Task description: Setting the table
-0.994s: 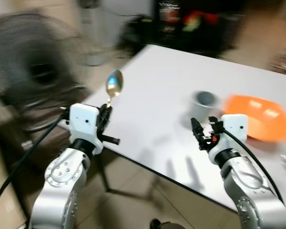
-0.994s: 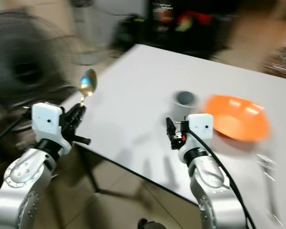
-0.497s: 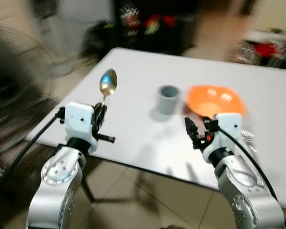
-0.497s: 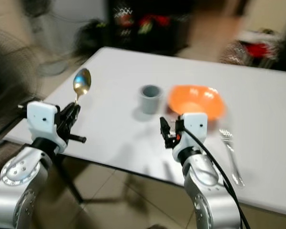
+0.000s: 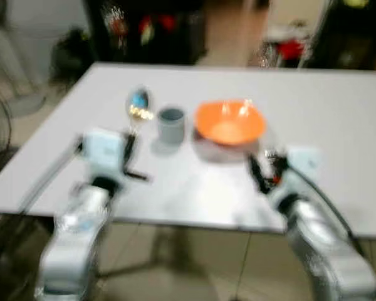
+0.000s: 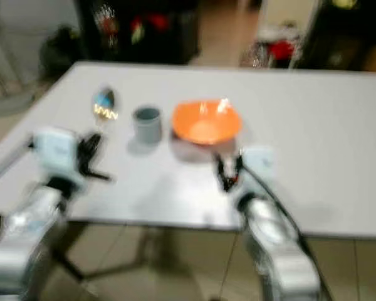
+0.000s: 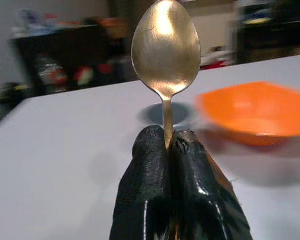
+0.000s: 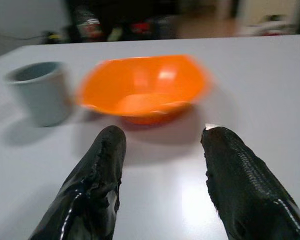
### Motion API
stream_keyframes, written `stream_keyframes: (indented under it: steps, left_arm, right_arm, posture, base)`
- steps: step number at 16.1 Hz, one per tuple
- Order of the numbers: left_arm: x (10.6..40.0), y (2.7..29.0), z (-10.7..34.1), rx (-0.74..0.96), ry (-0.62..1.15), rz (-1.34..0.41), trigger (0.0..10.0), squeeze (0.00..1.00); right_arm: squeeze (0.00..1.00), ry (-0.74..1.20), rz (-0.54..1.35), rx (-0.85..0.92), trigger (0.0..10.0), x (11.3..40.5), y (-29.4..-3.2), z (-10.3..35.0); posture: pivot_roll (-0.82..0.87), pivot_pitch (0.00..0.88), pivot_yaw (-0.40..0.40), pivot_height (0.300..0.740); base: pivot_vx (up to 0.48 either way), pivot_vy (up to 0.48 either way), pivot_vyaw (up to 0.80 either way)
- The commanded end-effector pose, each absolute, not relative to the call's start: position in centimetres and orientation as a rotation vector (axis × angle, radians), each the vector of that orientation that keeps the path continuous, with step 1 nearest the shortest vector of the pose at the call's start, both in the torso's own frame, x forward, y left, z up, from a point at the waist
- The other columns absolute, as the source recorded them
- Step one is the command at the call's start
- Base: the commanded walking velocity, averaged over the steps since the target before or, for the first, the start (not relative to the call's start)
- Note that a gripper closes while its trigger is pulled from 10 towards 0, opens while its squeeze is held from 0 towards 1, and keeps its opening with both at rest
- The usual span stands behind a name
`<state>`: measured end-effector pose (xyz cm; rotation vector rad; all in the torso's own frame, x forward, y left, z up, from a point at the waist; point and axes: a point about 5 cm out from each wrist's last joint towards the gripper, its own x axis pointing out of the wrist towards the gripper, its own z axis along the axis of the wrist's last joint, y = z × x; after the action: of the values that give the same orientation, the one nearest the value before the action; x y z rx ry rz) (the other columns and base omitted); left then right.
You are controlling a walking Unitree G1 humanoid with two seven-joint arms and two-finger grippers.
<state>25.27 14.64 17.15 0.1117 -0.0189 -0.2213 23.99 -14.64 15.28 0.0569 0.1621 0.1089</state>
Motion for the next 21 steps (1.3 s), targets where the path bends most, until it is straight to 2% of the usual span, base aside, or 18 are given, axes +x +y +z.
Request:
stream_keyframes:
  steps: [1, 7, 13, 16, 19, 21]
  left_arm:
    - [25.3, 15.5, 17.6, 0.133, -0.034, -0.187, 10.0, 0.0]
    - [25.0, 15.9, 17.1, 0.133, 0.016, -0.163, 10.0, 0.0]
    - [25.8, 16.0, 13.9, 0.054, 0.252, -0.12, 10.0, 0.0]
    - [26.6, 15.0, 12.3, -0.08, 0.33, -0.174, 10.0, 0.0]
    - [27.7, 13.6, 10.8, -0.065, 0.41, -0.271, 10.0, 0.0]
    - [28.5, 13.5, 9.8, -0.076, 0.448, -0.243, 10.0, 0.0]
  right_arm:
    - [0.0, 0.143, 0.141, 0.068, 10.0, 24.1, -14.0, 15.7]
    - [0.0, 0.151, 0.223, 0.045, 10.0, 24.4, -13.8, 15.8]
    - [0.0, 0.207, 0.432, -0.056, 10.0, 24.6, -14.4, 15.7]
    - [0.0, 0.248, 0.566, -0.097, 10.0, 24.4, -15.0, 15.8]
    - [0.0, 0.286, 0.645, -0.139, 10.0, 24.2, -15.4, 15.8]
    - [0.0, 0.308, 0.671, -0.161, 10.0, 24.0, -15.3, 15.6]
  posture:
    - [-0.11, 0.0, 0.039, 0.74]
    - [-0.1, 0.0, 0.028, 0.74]
    - [-0.12, 0.0, 0.046, 0.74]
    - [-0.12, 0.0, 0.04, 0.74]
    - [-0.13, 0.0, 0.033, 0.74]
    - [-0.14, 0.0, 0.04, 0.74]
  base:
    - [0.0, 0.0, 0.0]
    - [0.0, 0.0, 0.0]
    - [0.0, 0.0, 0.0]
    - [0.0, 0.0, 0.0]
    - [0.0, 0.0, 0.0]
    - [0.0, 0.0, 0.0]
